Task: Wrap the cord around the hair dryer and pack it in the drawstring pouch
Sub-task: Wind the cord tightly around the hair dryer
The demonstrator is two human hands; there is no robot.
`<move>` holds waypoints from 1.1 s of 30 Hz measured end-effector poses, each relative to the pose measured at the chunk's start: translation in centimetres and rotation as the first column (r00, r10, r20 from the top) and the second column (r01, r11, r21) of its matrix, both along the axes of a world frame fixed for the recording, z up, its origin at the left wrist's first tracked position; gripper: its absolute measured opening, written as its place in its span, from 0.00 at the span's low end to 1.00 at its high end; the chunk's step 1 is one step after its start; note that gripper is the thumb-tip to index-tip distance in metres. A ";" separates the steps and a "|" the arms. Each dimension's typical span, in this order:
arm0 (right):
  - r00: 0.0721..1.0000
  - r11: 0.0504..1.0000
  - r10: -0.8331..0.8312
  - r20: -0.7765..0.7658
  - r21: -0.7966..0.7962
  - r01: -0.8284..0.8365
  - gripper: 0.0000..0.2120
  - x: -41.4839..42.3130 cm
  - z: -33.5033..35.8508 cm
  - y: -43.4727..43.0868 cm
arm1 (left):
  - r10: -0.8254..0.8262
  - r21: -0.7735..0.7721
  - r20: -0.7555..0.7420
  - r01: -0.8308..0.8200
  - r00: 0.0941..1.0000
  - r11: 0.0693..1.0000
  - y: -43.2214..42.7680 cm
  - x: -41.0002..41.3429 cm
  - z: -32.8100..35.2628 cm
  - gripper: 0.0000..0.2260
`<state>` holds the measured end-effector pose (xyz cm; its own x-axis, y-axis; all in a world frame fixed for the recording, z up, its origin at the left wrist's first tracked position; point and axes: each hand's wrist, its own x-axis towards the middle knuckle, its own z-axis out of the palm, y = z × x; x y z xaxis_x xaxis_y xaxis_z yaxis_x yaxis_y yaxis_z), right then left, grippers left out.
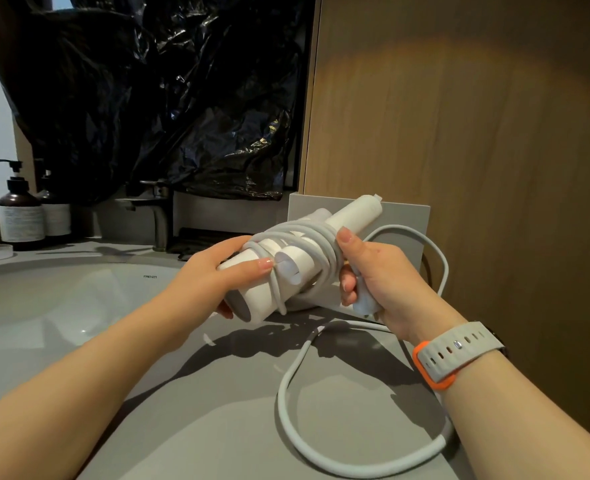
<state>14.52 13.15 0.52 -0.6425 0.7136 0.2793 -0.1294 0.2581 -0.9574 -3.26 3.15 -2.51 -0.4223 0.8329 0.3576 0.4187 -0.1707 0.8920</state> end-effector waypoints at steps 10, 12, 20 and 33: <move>0.988 0.945 -0.148 -0.035 0.291 0.151 0.26 -0.3 -0.4 0.1 | 0.023 -0.156 0.304 0.026 0.952 0.987 -0.2 -0.1 0.0 0.22; 0.988 0.934 -0.154 -0.027 0.322 0.155 0.22 -0.4 -0.5 0.2 | 0.027 -0.197 0.367 0.050 0.930 0.979 -0.2 0.0 -0.2 0.20; 0.981 0.941 -0.160 0.109 0.317 0.118 0.15 -0.8 -0.8 0.4 | 0.018 -0.378 0.475 0.186 0.880 0.907 0.1 0.1 -0.1 0.25; 0.972 0.935 -0.217 0.086 0.306 0.182 0.21 -1.1 -1.3 0.6 | 0.144 -0.102 -0.262 -0.175 0.954 0.979 0.5 0.0 -0.5 0.10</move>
